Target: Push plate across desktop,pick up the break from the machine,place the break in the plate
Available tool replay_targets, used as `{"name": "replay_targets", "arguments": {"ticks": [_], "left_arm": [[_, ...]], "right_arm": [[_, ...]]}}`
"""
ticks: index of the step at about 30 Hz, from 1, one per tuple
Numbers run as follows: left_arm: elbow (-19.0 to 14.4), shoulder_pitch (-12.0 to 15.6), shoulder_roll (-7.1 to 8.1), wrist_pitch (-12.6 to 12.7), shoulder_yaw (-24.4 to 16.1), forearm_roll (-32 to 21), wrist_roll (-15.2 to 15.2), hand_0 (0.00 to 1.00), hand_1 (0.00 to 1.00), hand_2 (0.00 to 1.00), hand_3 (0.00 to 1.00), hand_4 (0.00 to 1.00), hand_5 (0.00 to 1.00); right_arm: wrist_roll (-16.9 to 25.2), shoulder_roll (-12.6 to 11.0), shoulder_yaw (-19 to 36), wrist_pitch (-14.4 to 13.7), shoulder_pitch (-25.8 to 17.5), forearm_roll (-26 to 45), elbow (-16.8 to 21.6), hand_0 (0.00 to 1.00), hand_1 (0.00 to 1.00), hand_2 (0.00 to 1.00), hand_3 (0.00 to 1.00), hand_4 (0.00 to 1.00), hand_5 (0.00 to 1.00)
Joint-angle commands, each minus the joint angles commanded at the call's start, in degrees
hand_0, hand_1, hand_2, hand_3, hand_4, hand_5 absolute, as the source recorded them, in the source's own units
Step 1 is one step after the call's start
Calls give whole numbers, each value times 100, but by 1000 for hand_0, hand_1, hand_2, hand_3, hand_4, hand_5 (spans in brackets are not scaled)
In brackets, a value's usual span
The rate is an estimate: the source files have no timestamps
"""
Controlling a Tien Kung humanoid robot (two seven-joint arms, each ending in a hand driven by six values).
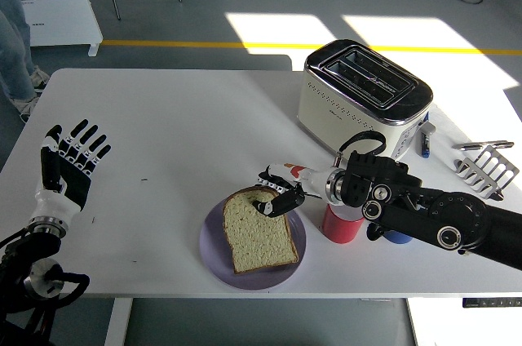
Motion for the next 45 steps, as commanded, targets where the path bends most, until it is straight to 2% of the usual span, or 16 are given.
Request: {"name": "replay_targets", "arguments": {"ticks": [1, 2, 7, 8, 13, 14, 18, 19, 20, 31, 35, 40, 43, 44, 45], "left_arm": [[1, -1, 0, 2, 3, 0, 1, 771, 787, 828, 794, 577, 998], [2, -1, 0, 2, 5, -1, 1, 771, 787, 828, 794, 575, 998], [9, 15, 0, 6, 4, -4, -3, 771, 787, 828, 794, 575, 998], [9, 22, 0, 7, 6, -4, -3, 770, 787, 828, 794, 576, 998], [9, 35, 0, 13, 13, -7, -11, 770, 787, 828, 794, 576, 998], [11, 38, 0, 17, 18, -6, -11, 770, 785, 827, 792, 576, 998], [31, 44, 0, 43, 33, -5, -12, 770, 785, 827, 792, 576, 998], [38, 52, 0, 43, 43, -6, -12, 770, 785, 827, 792, 576, 998], [42, 58, 0, 44, 48, -9, -14, 769, 783, 826, 787, 575, 998], [45, 89, 0, 57, 75, -25, -37, 768, 782, 825, 786, 576, 998], [40, 79, 0, 59, 83, -31, -44, 768, 781, 824, 785, 576, 998], [29, 51, 0, 60, 58, -33, -49, 767, 779, 823, 781, 573, 998], [21, 46, 0, 62, 37, -35, -50, 767, 779, 823, 781, 573, 998], [20, 47, 0, 62, 33, -36, -51, 767, 778, 821, 778, 570, 998], [18, 48, 0, 63, 30, -36, -53, 767, 778, 821, 778, 570, 998]], "right_arm": [[28, 9, -10, 17, -6, -6, -31, 458, 498, 513, 494, 368, 218], [47, 13, -17, 23, -10, -13, -48, 540, 598, 587, 549, 469, 235], [151, 38, -61, 111, -39, -143, -168, 540, 598, 587, 549, 469, 235], [172, 45, -66, 102, -48, -203, -197, 650, 681, 666, 695, 602, 259], [224, 75, -50, 68, -78, -411, -285, 650, 681, 666, 695, 602, 259], [210, 80, -41, 101, -85, -468, -298, 722, 741, 739, 794, 633, 257], [173, 97, -23, 180, -98, -633, -331, 722, 741, 739, 794, 633, 257], [181, 108, -22, 163, -105, -676, -347, 722, 741, 739, 794, 633, 257], [187, 116, -20, 144, -108, -719, -359, 777, 782, 806, 849, 662, 253], [327, 105, 232, -261, -154, -1093, -316, 807, 808, 836, 888, 692, 257], [356, -5, 532, -386, -176, -1279, -85, 816, 815, 840, 897, 707, 269], [569, -248, 1193, -491, -262, -1530, 570, 816, 804, 830, 872, 703, 284], [875, -394, 1781, -632, -388, -1392, 1068, 816, 804, 830, 872, 703, 284], [950, -422, 1947, -661, -421, -1309, 1186, 802, 775, 794, 821, 664, 305], [1027, -457, 2088, -699, -469, -1215, 1295, 802, 775, 794, 821, 664, 305]]}}
